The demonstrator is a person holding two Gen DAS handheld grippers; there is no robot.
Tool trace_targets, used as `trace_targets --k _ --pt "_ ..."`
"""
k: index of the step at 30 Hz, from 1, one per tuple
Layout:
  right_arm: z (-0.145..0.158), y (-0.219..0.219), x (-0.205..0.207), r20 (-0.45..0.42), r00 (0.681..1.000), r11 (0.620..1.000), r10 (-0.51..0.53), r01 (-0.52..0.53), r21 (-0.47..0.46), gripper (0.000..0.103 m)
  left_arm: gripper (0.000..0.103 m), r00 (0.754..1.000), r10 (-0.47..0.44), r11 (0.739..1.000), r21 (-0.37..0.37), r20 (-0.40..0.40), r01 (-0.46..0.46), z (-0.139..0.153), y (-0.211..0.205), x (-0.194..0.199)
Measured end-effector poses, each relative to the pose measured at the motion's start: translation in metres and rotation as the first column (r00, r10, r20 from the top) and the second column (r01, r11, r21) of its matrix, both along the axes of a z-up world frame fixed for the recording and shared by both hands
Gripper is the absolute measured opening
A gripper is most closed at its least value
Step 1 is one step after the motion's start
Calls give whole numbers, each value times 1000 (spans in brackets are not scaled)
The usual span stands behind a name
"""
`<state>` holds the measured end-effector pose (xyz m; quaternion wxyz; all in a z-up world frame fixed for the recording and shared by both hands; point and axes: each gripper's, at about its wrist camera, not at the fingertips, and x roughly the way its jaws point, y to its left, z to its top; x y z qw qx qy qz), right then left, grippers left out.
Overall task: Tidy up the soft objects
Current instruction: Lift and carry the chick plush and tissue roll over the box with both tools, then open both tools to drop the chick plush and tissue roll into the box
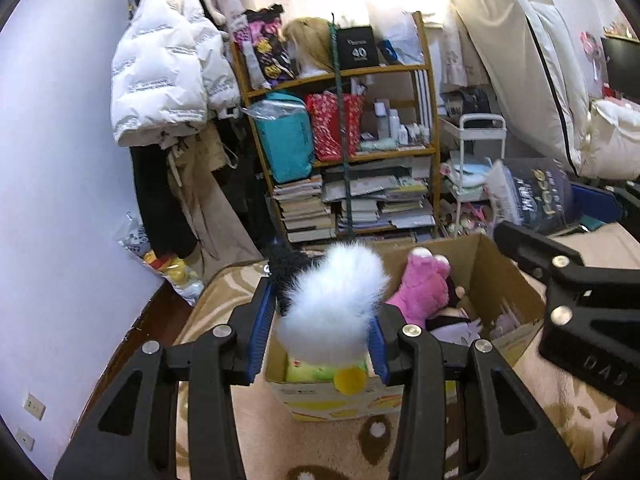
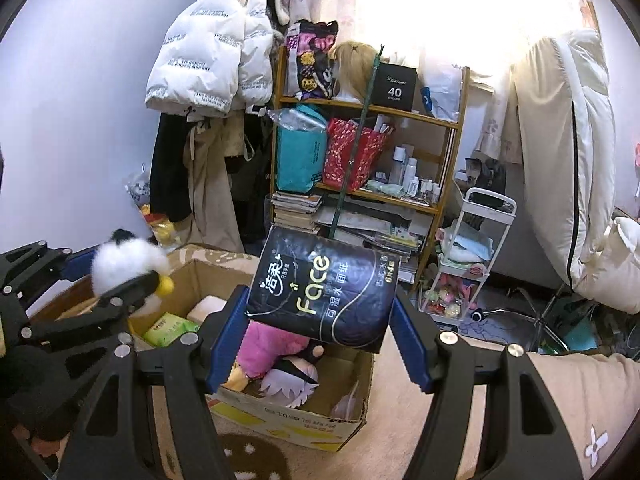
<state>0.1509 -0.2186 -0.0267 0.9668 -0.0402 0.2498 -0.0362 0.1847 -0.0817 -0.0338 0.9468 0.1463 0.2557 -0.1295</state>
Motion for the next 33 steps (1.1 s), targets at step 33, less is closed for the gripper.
trace_targets --k 33 --pt "-51 -23 22 -141 990 994 8 8 108 90 74 991 104 994 -10 -78 -106 -13 21 6"
